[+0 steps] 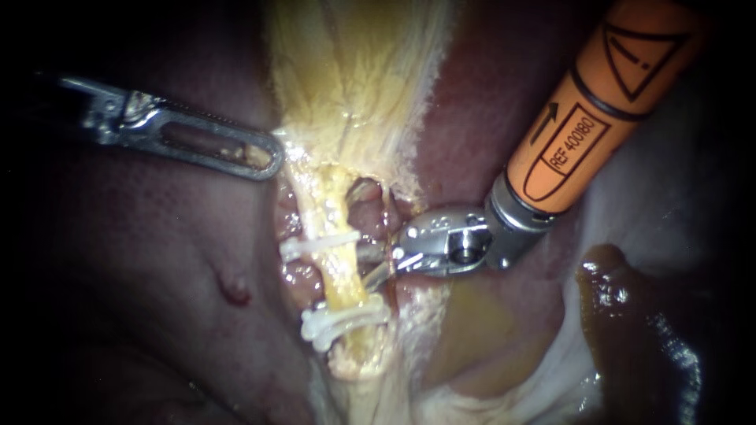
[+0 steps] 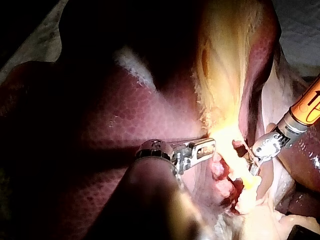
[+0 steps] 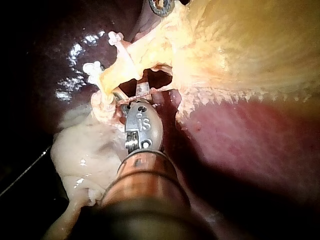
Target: Go to the cutting position left tube
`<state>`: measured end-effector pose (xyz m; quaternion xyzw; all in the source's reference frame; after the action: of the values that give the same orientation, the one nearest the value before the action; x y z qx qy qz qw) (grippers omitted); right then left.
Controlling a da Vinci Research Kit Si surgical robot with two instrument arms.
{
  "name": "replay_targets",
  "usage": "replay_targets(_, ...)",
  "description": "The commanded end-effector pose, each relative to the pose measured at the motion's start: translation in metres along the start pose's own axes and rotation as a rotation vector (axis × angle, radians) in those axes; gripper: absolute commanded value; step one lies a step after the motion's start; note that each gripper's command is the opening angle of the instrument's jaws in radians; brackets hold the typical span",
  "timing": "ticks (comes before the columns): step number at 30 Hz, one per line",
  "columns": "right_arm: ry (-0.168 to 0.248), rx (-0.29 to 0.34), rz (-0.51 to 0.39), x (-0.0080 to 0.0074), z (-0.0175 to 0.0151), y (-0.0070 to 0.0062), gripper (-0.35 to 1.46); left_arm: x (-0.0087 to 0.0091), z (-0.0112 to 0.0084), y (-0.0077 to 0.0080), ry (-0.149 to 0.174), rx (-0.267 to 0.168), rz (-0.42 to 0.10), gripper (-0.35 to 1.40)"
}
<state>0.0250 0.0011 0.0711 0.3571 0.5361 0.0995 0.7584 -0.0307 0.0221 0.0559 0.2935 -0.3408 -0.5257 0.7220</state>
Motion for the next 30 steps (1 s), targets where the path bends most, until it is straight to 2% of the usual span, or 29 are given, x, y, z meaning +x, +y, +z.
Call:
replay_targets(1, 0.000, -0.001, 0.000, 0.0000, 0.0000, 0.0000, 0.91, 0.0000, 0.0000, 0.0000, 0.000, 0.000, 0.000, -0.35)
replay_targets(6, 0.000, 0.000, 0.000, -0.0001, -0.0001, 0.0000, 0.89, 0.0000, 0.0000, 0.0000, 0.000, 0.000, 0.000, -0.35)
replay_targets(14, 0.000, 0.001, -0.001, -0.0008, -0.0013, 0.0006, 0.73, 0.0000, 0.0000, 0.0000, 0.000, 0.000, 0.000, -0.35)
replay_targets(23, 0.009, -0.035, 0.003, -0.0021, -0.0052, 0.0021, 0.74, 0.0000, -0.0001, 0.0000, 0.000, 0.000, 0.000, -0.35)
replay_targets(30, -0.001, -0.052, 0.006, -0.0032, -0.0068, 0.0031, 0.76, 0.0000, -0.0001, 0.0000, 0.000, 0.000, 0.000, -0.35)
